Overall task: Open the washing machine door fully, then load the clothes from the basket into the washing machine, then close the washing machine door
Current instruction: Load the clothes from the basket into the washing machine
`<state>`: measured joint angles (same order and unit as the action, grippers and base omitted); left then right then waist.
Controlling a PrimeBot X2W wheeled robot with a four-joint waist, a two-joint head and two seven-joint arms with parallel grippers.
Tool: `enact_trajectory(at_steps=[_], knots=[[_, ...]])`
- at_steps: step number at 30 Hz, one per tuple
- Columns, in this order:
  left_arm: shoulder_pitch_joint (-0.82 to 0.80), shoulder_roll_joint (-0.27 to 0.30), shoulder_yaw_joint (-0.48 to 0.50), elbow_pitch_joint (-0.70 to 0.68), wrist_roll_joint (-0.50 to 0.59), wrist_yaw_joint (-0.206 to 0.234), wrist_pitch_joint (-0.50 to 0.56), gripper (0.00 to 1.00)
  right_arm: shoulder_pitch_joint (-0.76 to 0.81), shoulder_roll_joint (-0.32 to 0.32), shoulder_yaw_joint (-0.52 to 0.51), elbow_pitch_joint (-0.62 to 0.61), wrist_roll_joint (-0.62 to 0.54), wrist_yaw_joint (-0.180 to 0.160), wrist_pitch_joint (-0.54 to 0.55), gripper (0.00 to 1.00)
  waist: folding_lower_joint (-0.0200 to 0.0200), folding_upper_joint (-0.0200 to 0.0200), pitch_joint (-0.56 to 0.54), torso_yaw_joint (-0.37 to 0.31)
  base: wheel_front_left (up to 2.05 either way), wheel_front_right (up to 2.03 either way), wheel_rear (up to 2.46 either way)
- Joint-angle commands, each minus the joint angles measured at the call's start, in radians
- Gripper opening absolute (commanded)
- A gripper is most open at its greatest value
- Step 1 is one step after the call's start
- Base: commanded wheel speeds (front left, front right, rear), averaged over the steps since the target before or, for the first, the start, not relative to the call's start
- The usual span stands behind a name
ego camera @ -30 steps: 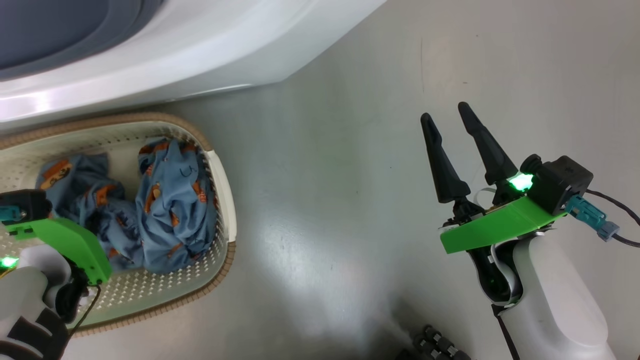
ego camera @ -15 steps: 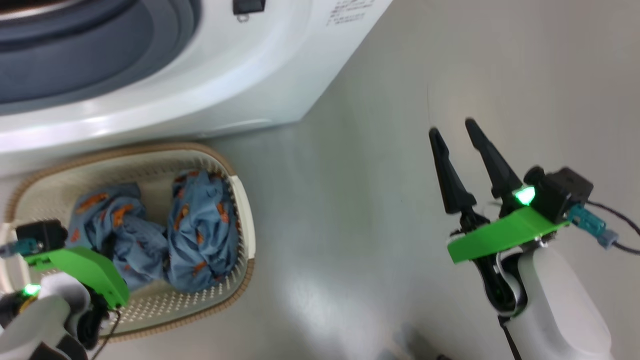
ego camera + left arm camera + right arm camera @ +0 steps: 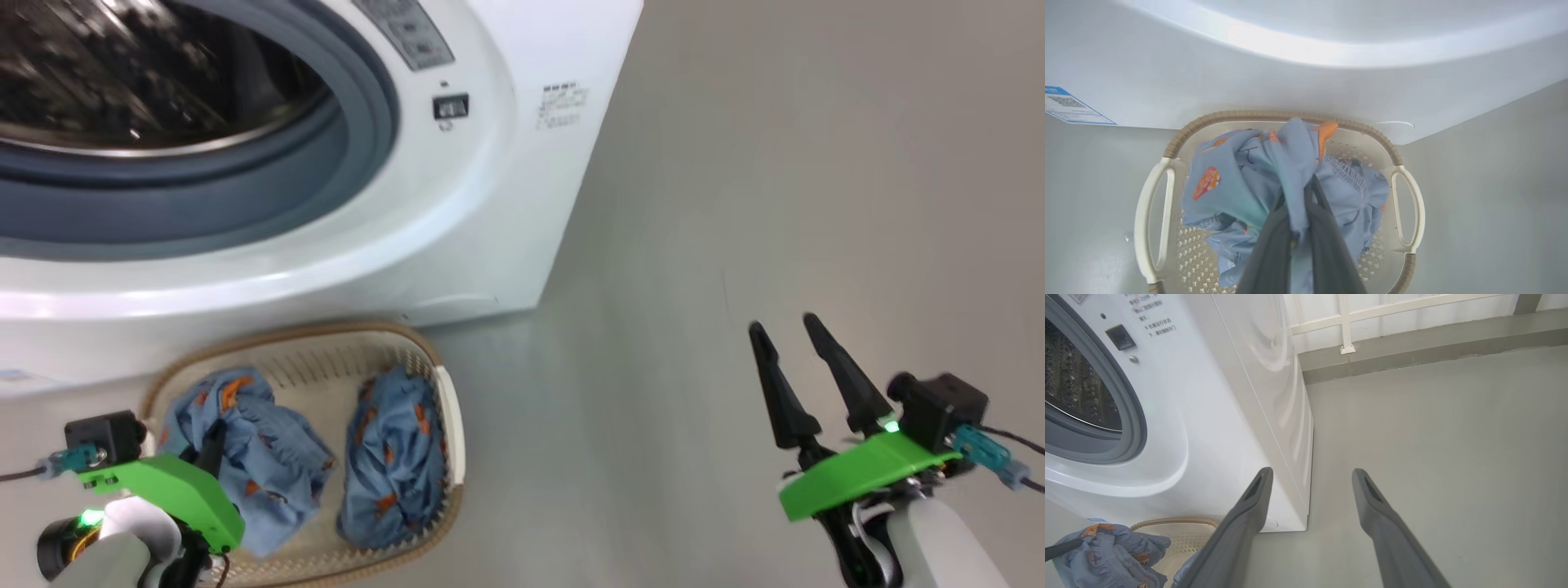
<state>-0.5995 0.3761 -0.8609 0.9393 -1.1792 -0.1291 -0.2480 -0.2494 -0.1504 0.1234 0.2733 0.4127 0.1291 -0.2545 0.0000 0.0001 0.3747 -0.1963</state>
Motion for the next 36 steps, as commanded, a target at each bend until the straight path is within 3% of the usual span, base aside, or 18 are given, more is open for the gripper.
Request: enact_trajectory(at_steps=[1, 12, 21, 28, 36], knots=[[0.035, 0.031, 0.078, -0.032, 0.047, -0.002, -0.013, 0.0, 0.033, -0.019, 0.014, -0.018, 0.008, 0.002, -0.007, 1.0, 0.0, -0.0001, -0.116, 0.057, 0.0, 0.0, 0.0], [0.257, -0.03, 0.471, -0.276, 0.397, -0.002, -0.014, 0.0, 0.128, -0.068, -0.017, -0.017, 0.025, 0.002, -0.007, 1.0, 0.0, -0.0001, -0.247, 0.1, 0.0, 0.0, 0.0], [0.442, -0.106, 0.693, -0.503, 0.587, -0.002, -0.014, 0.0, 0.186, -0.087, -0.034, -0.022, 0.032, 0.002, -0.007, 1.0, 0.0, -0.0001, -0.301, 0.122, 0.0, 0.0, 0.0], [0.583, -0.169, 0.818, -0.69, 0.691, -0.002, -0.014, 0.0, 0.205, -0.093, -0.045, -0.028, 0.035, 0.002, -0.007, 1.0, 0.0, -0.0001, -0.309, 0.13, 0.0, 0.0, 0.0], [0.637, -0.212, 0.856, -0.779, 0.73, -0.002, -0.014, 0.0, 0.199, -0.09, -0.056, -0.037, 0.032, 0.002, -0.007, 1.0, 0.0, -0.0001, -0.281, 0.134, 0.0, 0.0, 0.0]])
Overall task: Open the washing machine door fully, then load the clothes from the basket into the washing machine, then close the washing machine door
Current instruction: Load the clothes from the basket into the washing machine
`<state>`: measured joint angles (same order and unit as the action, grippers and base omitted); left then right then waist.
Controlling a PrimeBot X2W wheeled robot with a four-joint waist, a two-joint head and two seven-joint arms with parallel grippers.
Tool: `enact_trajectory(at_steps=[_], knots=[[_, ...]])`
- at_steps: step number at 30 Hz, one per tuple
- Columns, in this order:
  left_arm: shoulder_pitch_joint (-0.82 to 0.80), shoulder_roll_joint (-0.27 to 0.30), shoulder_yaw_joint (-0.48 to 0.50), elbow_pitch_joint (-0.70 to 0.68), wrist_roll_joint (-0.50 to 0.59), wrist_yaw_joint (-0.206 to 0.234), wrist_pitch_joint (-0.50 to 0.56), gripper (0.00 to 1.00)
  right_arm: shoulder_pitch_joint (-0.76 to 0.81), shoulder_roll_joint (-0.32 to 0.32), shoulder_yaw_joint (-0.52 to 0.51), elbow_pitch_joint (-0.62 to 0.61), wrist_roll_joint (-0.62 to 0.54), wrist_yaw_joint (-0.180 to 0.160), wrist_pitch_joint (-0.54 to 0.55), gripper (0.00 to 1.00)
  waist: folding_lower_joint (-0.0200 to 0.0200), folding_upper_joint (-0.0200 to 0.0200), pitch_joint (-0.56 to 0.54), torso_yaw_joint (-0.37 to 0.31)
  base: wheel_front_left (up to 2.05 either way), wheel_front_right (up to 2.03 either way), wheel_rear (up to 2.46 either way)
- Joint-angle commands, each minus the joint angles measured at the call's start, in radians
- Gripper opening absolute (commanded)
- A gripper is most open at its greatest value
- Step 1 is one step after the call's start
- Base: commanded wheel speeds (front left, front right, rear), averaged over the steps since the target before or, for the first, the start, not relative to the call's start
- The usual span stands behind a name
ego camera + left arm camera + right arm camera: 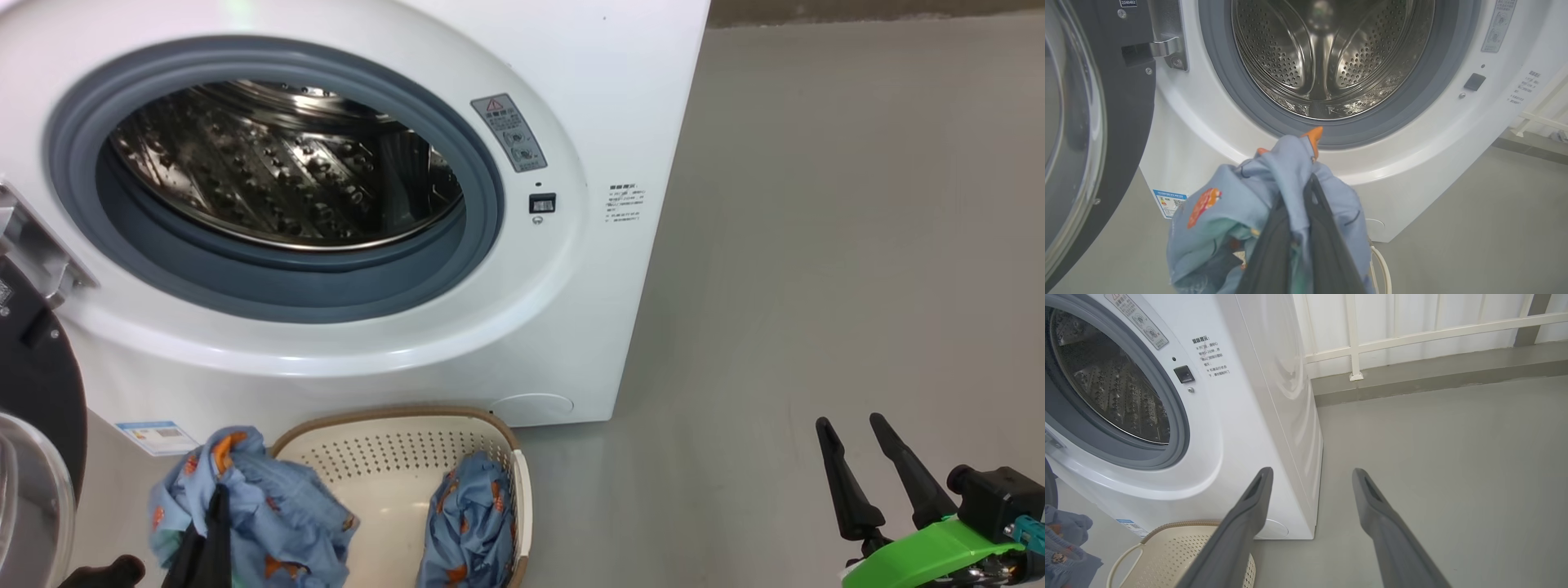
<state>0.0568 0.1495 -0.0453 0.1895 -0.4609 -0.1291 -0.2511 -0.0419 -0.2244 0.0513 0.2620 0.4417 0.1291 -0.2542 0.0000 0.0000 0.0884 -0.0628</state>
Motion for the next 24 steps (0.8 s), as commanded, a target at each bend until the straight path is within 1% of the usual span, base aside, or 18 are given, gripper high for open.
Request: enact_trajectory(at_steps=[1, 6, 12, 17, 19, 23, 24], knots=[[-0.022, 0.012, 0.041, -0.031, 0.012, -0.002, -0.011, 0.0, -0.011, -0.014, 0.016, -0.027, 0.002, 0.002, -0.008, 1.0, 0.0, 0.0, 0.01, 0.0, 0.0, 0.0, 0.0], [-0.054, 0.014, 0.04, -0.03, 0.008, -0.002, -0.011, 0.0, -0.028, -0.007, 0.017, -0.033, -0.003, 0.002, -0.008, 1.0, 0.0, 0.0, 0.042, -0.006, 0.0, 0.0, 0.0], [-0.138, 0.039, 0.03, -0.031, -0.009, -0.002, -0.011, 0.0, -0.06, 0.008, 0.02, -0.039, -0.01, 0.002, -0.008, 1.0, 0.0, 0.0, 0.099, -0.019, 0.0, 0.0, 0.0], [-0.245, 0.061, 0.024, -0.034, -0.03, -0.002, -0.011, 0.0, -0.094, 0.024, 0.028, -0.045, -0.018, 0.002, -0.008, 1.0, 0.0, 0.0, 0.162, -0.033, 0.0, 0.0, 0.0], [-0.328, 0.074, 0.027, -0.029, -0.041, -0.002, -0.011, 0.0, -0.121, 0.035, 0.034, -0.049, -0.023, 0.002, -0.008, 1.0, 0.0, 0.0, 0.206, -0.043, 0.0, 0.0, 0.0], [-0.387, 0.083, 0.026, -0.022, -0.044, -0.002, -0.011, 0.0, -0.14, 0.044, 0.037, -0.051, -0.026, 0.002, -0.008, 1.0, 0.0, 0.0, 0.236, -0.049, 0.0, 0.0, 0.0], [-0.451, 0.093, 0.022, -0.008, -0.05, -0.002, -0.011, 0.0, -0.159, 0.054, 0.04, -0.052, -0.03, 0.002, -0.008, 1.0, 0.0, 0.0, 0.266, -0.055, 0.0, 0.0, 0.0]])
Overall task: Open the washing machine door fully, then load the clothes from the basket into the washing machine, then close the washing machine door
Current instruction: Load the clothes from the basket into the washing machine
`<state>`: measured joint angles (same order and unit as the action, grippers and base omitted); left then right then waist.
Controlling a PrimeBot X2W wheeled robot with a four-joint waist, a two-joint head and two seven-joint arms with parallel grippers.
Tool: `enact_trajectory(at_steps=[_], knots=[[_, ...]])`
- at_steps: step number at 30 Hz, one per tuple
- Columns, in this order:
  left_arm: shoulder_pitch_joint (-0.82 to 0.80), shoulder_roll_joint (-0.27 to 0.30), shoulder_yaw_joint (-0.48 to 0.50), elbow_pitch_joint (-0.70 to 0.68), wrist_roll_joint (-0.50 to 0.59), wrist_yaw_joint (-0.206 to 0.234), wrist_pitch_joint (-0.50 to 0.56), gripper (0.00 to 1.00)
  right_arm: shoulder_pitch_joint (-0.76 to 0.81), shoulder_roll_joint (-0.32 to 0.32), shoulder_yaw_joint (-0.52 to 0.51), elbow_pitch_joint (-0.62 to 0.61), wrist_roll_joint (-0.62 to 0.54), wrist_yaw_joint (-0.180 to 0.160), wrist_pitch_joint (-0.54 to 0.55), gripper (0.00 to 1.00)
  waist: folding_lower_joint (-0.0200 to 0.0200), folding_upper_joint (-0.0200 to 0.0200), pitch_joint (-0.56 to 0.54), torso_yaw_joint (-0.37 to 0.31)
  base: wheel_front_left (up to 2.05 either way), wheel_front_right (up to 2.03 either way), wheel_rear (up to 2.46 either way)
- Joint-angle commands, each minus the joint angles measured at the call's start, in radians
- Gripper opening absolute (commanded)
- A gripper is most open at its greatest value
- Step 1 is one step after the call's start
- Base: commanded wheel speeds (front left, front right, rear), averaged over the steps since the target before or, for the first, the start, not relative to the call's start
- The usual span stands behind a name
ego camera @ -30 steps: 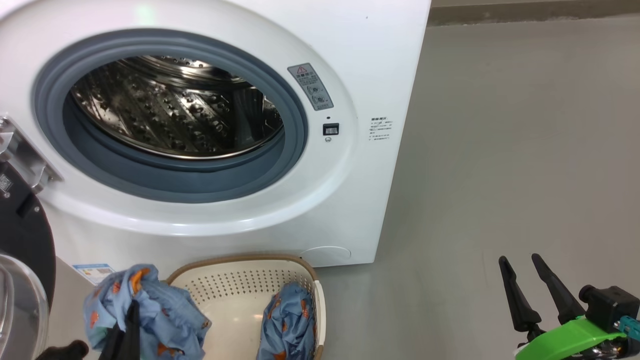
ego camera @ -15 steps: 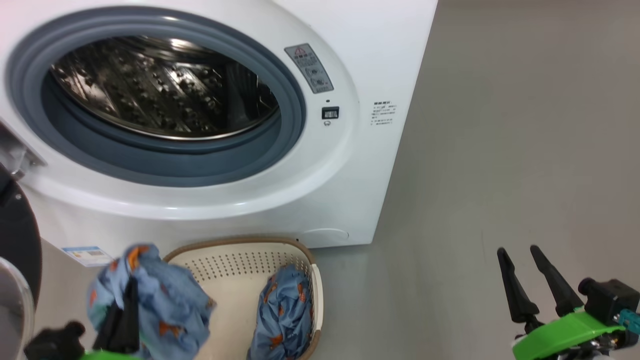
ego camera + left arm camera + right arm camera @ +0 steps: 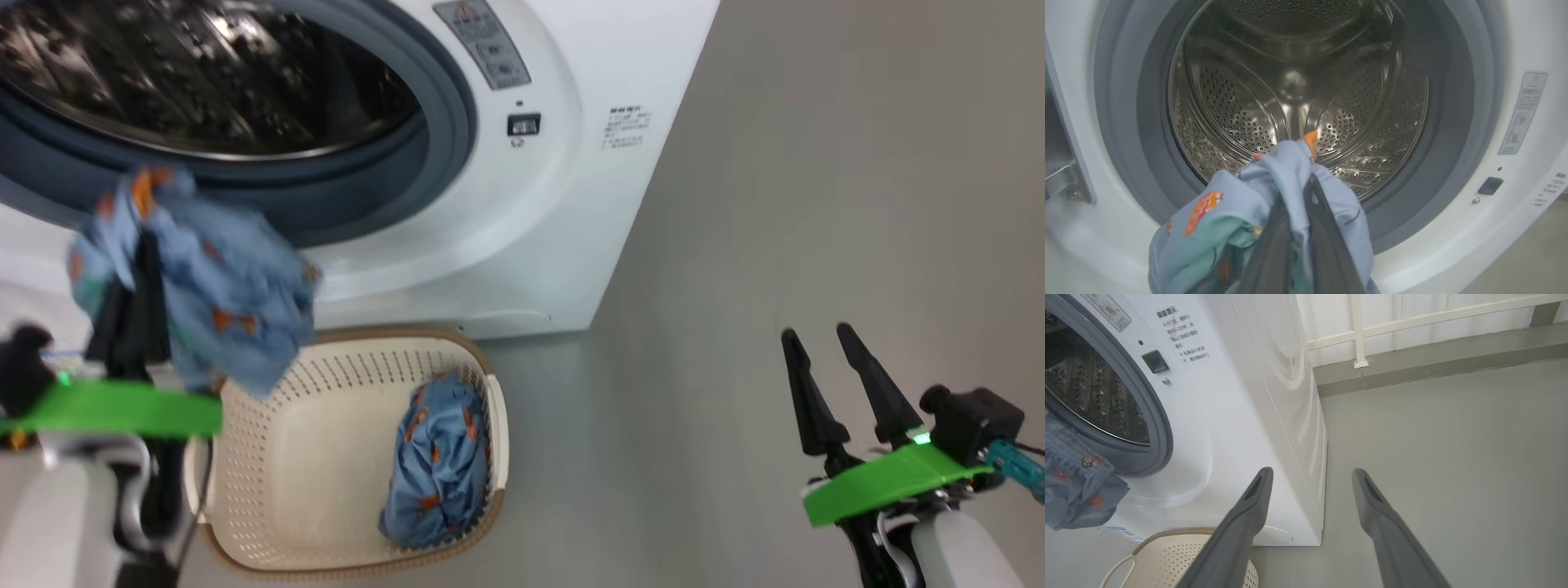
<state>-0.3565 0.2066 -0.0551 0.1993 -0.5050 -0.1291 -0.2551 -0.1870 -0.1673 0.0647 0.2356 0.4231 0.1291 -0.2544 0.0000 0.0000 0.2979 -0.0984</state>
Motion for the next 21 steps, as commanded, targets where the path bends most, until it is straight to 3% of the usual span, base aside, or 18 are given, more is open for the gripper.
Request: enact_trajectory(at_steps=[1, 12, 21], knots=[[-0.071, 0.043, 0.027, -0.009, -0.007, -0.002, -0.007, 0.0, -0.024, 0.001, 0.028, -0.026, -0.013, 0.002, -0.007, 1.0, 0.0, 0.0, 0.072, -0.022, 0.0, 0.0, 0.0], [-0.404, 0.113, -0.035, 0.228, -0.049, -0.002, -0.007, 0.0, -0.113, 0.044, 0.061, -0.026, -0.025, 0.002, -0.007, 1.0, 0.0, 0.0, 0.18, -0.068, 0.0, 0.0, 0.0], [-0.618, 0.13, -0.077, 0.471, -0.054, -0.002, -0.007, 0.0, -0.147, 0.074, 0.085, -0.02, -0.022, 0.002, -0.007, 1.0, 0.0, 0.0, 0.217, -0.104, 0.0, 0.0, 0.0]])
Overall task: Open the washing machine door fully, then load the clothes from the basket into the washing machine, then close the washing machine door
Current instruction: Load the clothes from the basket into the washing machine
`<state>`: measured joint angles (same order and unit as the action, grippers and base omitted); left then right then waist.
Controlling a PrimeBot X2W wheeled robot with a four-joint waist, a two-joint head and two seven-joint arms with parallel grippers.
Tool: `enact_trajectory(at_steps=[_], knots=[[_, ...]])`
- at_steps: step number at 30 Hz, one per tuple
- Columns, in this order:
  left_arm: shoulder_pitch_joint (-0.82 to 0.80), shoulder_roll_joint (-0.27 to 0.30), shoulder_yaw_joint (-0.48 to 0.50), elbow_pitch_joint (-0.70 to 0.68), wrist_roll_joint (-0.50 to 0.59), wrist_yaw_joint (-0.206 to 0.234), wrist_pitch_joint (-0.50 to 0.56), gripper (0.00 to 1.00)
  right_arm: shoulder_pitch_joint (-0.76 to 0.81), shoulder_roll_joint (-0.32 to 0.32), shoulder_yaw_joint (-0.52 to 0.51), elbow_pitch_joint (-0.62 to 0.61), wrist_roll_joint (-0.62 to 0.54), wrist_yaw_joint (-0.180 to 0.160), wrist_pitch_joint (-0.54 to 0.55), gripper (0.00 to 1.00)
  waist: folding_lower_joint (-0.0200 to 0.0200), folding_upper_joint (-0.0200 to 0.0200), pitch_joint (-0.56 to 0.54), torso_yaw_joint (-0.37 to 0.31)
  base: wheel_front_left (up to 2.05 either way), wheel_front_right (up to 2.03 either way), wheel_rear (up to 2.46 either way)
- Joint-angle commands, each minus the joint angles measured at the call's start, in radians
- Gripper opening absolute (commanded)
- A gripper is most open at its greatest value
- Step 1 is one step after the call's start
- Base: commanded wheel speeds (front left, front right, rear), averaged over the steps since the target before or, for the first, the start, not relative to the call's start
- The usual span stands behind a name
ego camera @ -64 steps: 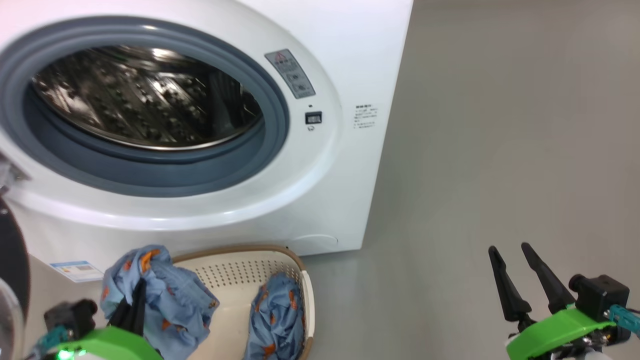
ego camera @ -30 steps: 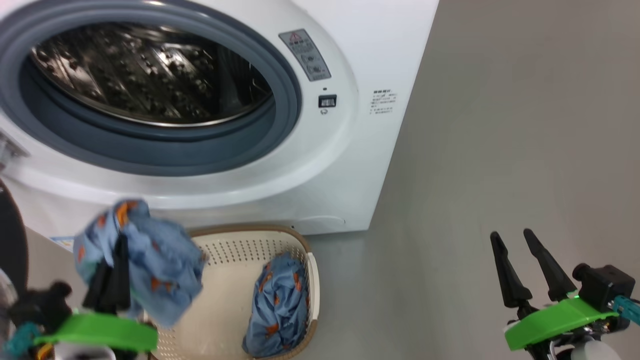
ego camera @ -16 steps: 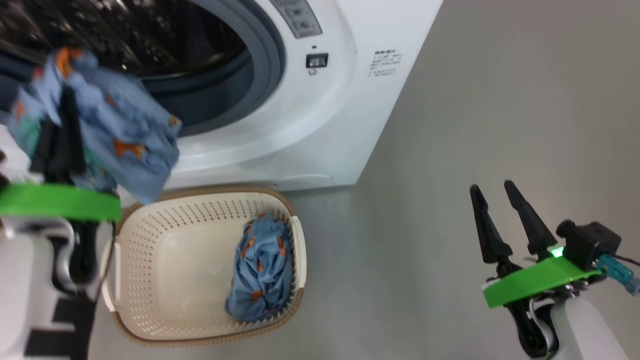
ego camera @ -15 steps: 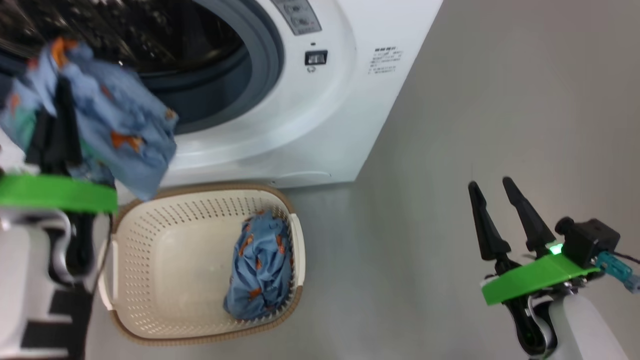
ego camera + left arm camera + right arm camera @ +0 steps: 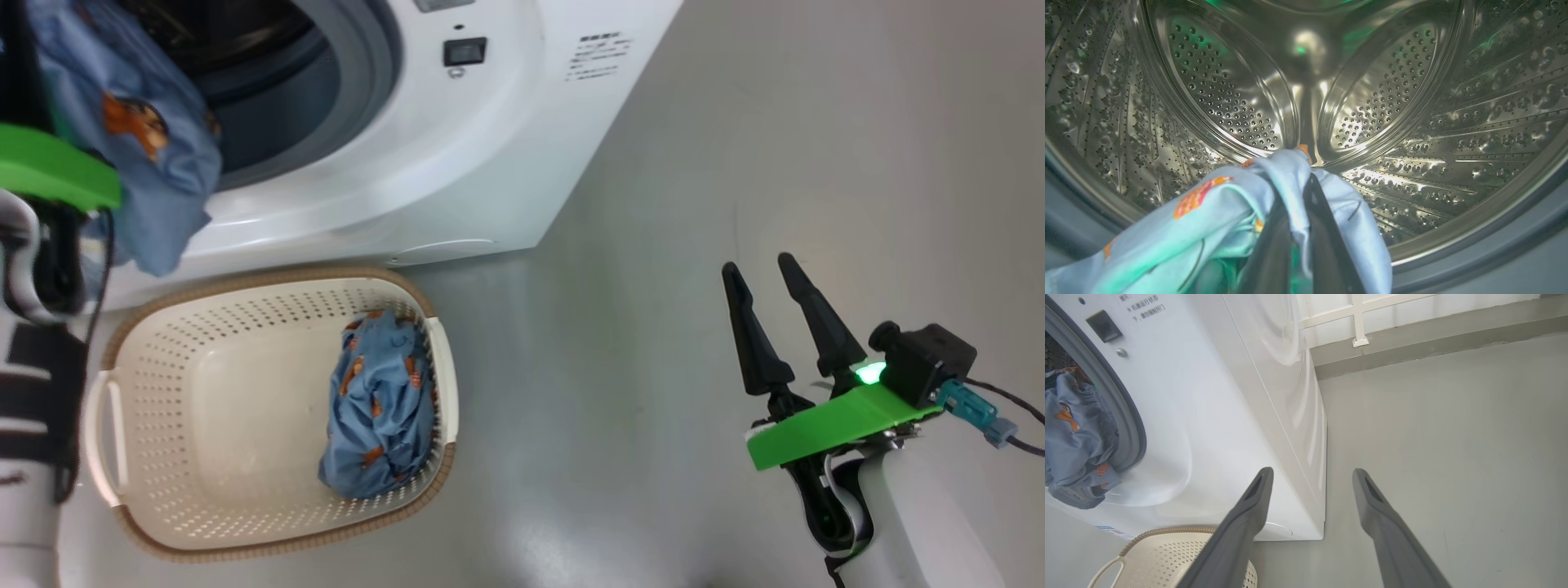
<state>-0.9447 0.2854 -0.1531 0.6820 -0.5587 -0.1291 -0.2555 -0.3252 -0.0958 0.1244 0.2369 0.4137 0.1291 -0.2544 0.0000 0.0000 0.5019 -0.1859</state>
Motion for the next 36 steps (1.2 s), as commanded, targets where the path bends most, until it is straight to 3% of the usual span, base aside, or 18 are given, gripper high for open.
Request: enact_trajectory(at_steps=[1, 6, 17, 22, 23, 24, 30, 36], knots=[[-0.048, 0.053, 0.021, 0.006, 0.002, -0.002, -0.006, 0.0, -0.012, 0.005, 0.029, -0.021, -0.012, 0.002, -0.007, 1.0, 0.0, 0.0, 0.014, -0.021, 0.0, 0.0, 0.0], [-0.136, 0.066, 0.027, 0.025, 0.03, -0.002, -0.006, 0.0, -0.023, 0.015, 0.04, -0.02, -0.008, 0.002, -0.007, 1.0, 0.0, 0.0, 0.025, -0.039, 0.0, 0.0, 0.0], [-0.177, 0.087, 0.085, -0.17, 0.121, -0.002, -0.006, 0.0, -0.037, 0.03, 0.053, -0.021, -0.004, 0.002, -0.007, 1.0, 0.0, 0.0, 0.046, -0.067, 0.0, 0.0, 0.0], [-0.138, 0.083, 0.067, -0.069, 0.115, -0.002, -0.006, 0.0, -0.034, 0.033, 0.054, -0.017, -0.002, 0.002, -0.007, 1.0, 0.0, 0.0, 0.043, -0.072, 0.0, 0.0, 0.0], [-0.135, 0.086, 0.049, -0.024, 0.115, -0.002, -0.006, 0.44, -0.032, 0.034, 0.055, -0.017, -0.002, 0.002, -0.007, 1.0, 0.0, 0.0, 0.041, -0.074, 0.0, 0.0, 0.0], [-0.137, 0.091, 0.035, 0.015, 0.115, -0.002, -0.006, 1.0, -0.03, 0.035, 0.056, -0.016, -0.002, 0.002, -0.007, 1.0, 0.0, 0.0, 0.04, -0.075, 0.0, 0.0, 0.0], [-0.165, 0.092, -0.017, 0.206, 0.074, -0.002, -0.006, 1.0, -0.024, 0.038, 0.057, -0.014, 0.0, 0.002, -0.007, 1.0, 0.0, 0.0, 0.029, -0.078, 0.0, 0.0, 0.0], [-0.184, 0.096, -0.061, 0.254, 0.041, -0.002, -0.006, 1.0, -0.021, 0.039, 0.049, -0.015, -0.001, 0.002, -0.007, 1.0, 0.0, 0.0, 0.019, -0.074, 0.0, 0.0, 0.0]])
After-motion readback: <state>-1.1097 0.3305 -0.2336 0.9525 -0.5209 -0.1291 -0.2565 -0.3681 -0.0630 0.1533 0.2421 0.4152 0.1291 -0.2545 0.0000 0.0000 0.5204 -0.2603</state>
